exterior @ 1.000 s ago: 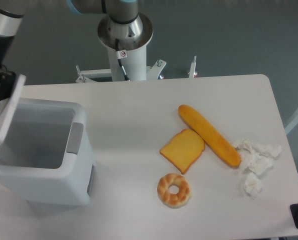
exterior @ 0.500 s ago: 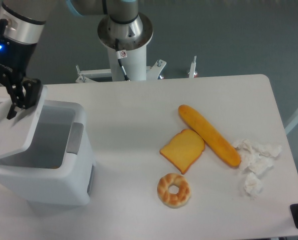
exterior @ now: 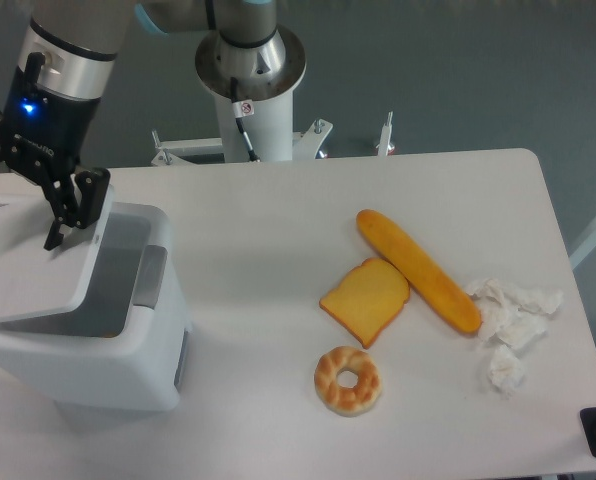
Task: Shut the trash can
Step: 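Push the raised lid down toward the trash can opening with the gripper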
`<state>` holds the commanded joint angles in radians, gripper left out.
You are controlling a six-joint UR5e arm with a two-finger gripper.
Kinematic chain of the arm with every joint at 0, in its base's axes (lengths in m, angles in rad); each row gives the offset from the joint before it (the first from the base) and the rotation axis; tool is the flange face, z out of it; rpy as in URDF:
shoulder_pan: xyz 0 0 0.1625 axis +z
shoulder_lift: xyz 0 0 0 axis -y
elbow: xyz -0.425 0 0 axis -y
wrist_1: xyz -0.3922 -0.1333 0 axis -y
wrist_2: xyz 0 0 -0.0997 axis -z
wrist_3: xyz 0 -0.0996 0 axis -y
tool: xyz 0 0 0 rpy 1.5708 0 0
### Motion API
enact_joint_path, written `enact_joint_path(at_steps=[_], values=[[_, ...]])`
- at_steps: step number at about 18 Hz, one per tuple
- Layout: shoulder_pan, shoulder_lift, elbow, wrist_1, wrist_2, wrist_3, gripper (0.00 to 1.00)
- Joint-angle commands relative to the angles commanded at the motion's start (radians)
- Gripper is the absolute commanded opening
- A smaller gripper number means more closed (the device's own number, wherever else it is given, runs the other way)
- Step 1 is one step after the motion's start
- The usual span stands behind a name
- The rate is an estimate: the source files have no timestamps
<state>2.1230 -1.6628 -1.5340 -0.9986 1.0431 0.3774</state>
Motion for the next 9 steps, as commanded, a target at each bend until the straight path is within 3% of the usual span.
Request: enact_joint_path(at_steps=[9], values=[[0.014, -0.008, -0.017, 0.002, 0.0, 0.02, 1.0]])
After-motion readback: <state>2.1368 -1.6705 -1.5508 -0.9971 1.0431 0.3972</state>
